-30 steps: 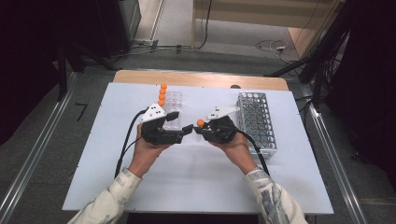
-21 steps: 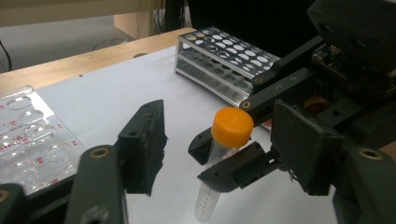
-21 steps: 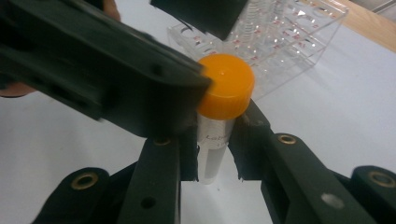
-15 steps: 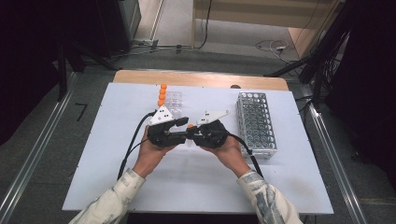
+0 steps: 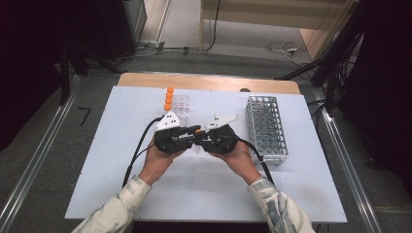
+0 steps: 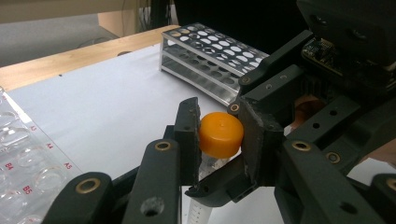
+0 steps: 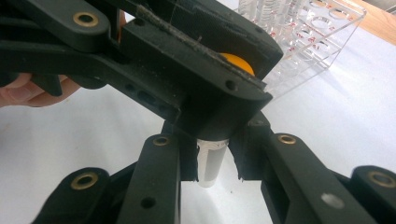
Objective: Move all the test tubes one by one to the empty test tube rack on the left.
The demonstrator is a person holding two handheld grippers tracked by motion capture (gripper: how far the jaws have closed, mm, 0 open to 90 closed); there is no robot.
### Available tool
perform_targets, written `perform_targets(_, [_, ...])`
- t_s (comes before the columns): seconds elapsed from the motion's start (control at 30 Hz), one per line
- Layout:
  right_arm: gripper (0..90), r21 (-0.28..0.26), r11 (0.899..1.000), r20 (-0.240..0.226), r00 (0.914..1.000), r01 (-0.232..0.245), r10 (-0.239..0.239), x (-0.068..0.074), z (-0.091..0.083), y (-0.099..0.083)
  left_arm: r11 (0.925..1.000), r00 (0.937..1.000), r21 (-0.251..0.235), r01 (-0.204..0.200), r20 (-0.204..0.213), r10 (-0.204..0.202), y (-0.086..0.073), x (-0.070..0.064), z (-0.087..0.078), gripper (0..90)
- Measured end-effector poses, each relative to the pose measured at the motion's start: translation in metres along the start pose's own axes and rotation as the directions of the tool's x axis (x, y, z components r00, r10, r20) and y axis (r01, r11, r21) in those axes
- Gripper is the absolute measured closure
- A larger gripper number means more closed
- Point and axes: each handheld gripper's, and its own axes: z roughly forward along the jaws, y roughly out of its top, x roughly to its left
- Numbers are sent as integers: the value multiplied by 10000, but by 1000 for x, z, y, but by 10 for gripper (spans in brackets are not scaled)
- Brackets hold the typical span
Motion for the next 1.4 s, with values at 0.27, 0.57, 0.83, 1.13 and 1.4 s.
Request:
perform_targets(0.27, [639, -50, 10000, -92, 10000, -18, 18, 0, -2, 0, 9999, 10000, -149, 3, -22, -4, 2, 0, -2, 707])
perform_targets(0.57, [359, 97, 9993, 206, 9992, -355, 353, -5, -5, -3, 9995, 9999, -306, 77, -115, -80, 6, 4, -8, 707])
perform_targets(0.83, [292, 47, 9972, 605, 9954, -753, 749, -13, -16, -9, 9983, 9992, -550, 169, -344, -188, 14, 9, -16, 707])
perform_targets(1.13, [266, -31, 9956, 759, 9927, -933, 933, -17, -24, -14, 9973, 9991, -681, 270, -313, -292, 22, 11, -25, 707])
perform_targets(1.4, [264, -236, 9947, 826, 9914, -1002, 1018, -19, -34, -22, 9940, 9975, -1012, 409, -537, -465, 28, 18, -38, 707])
